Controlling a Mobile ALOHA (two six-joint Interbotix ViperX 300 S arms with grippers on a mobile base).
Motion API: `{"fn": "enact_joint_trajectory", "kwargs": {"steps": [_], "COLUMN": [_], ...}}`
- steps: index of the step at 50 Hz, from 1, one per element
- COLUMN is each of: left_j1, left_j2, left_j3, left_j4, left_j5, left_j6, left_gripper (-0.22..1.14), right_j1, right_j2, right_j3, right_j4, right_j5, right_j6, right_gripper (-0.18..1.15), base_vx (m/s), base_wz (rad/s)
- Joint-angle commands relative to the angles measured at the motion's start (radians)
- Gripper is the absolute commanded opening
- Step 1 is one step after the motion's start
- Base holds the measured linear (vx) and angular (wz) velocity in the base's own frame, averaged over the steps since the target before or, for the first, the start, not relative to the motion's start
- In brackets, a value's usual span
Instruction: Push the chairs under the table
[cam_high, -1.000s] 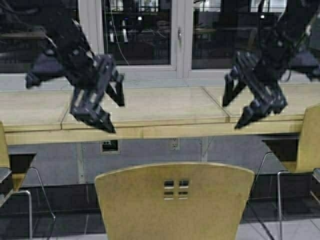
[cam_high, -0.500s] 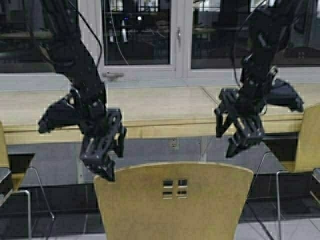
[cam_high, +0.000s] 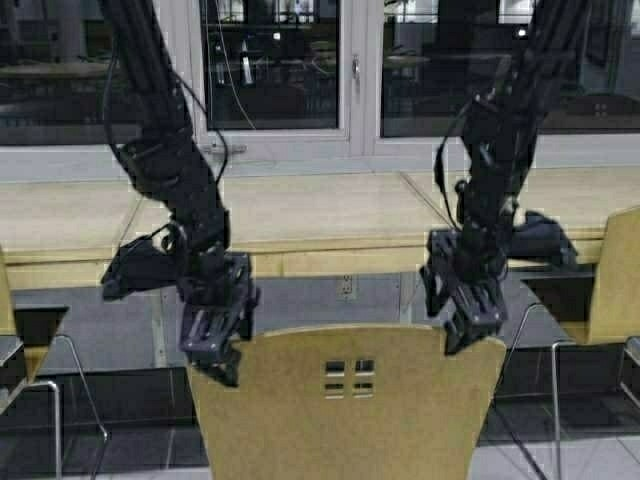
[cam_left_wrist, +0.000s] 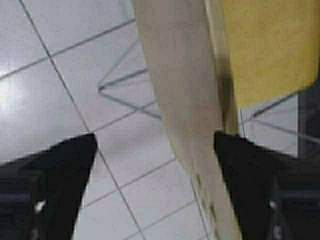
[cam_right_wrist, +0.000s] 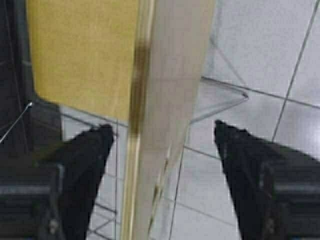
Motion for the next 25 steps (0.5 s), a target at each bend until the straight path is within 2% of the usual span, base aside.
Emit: {"fn": "enact_joint_trajectory", "kwargs": {"steps": [1, 15, 20, 25], "left_j1": [0.028, 0.044, 0.044, 0.026], "left_j2": [0.040, 0.153, 0.124, 0.026], "left_j3": [-0.060, -0.173, -0.146, -0.061], "left_j4": [0.025, 0.031, 0.034, 0.034], "left_j5": [0.002, 0.011, 0.067, 0.075], "left_j6": [-0.002, -0.002, -0.002, 0.002], "left_gripper": [1.01, 1.01, 1.01, 1.01], "right_j1": [-0.025, -0.061, -0.064, -0.064], "right_j2": [0.038, 0.129, 0.114, 0.086], "right_j3": [-0.063, -0.135, -0.124, -0.109], "right_j4": [0.002, -0.005, -0.011, -0.025], "right_j5": [0.000, 0.018, 0.046, 0.032], "right_j6": [-0.002, -0.006, -0.009, -0.014], "right_gripper": [0.94, 0.94, 0.94, 0.94], "base_vx": [0.00, 0.00, 0.00, 0.01], "base_wz": [0.00, 0.00, 0.00, 0.00]}}
